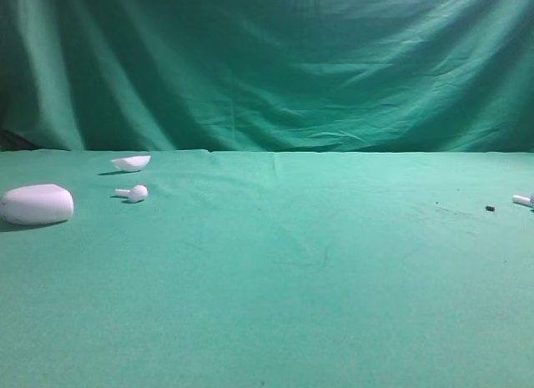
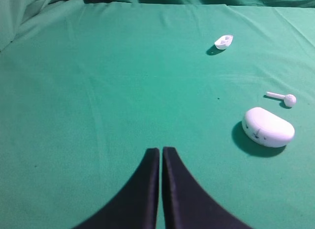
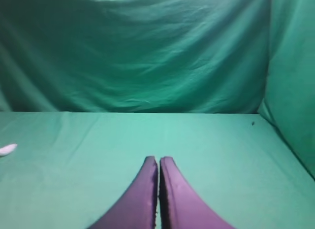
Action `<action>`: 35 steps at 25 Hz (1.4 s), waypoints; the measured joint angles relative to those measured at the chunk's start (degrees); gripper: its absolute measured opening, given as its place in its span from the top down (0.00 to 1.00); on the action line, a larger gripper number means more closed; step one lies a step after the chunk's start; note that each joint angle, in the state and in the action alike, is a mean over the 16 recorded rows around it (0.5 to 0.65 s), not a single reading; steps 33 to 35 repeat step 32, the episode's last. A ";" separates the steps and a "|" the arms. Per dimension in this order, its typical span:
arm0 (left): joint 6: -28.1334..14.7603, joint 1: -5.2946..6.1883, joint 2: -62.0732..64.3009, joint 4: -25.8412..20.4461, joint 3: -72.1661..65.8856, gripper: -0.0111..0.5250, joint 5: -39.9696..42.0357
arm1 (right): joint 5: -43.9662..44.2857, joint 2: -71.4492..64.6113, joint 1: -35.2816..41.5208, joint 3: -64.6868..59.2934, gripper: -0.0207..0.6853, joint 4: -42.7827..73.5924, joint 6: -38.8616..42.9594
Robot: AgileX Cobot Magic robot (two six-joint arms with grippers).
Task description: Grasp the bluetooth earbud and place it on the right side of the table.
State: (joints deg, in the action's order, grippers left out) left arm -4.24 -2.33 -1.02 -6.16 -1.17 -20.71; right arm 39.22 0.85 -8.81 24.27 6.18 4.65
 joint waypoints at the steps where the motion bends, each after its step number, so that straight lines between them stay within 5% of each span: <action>1: 0.00 0.00 0.00 0.00 0.00 0.98 0.00 | -1.87 0.04 0.44 -2.03 0.97 0.30 0.00; 15: 0.00 0.00 0.00 0.00 0.00 0.98 0.00 | -16.05 0.16 3.06 -23.81 0.97 0.94 0.01; 35: 0.00 0.00 0.00 0.00 0.00 0.98 0.00 | -17.00 0.16 3.06 -25.81 0.97 0.84 0.10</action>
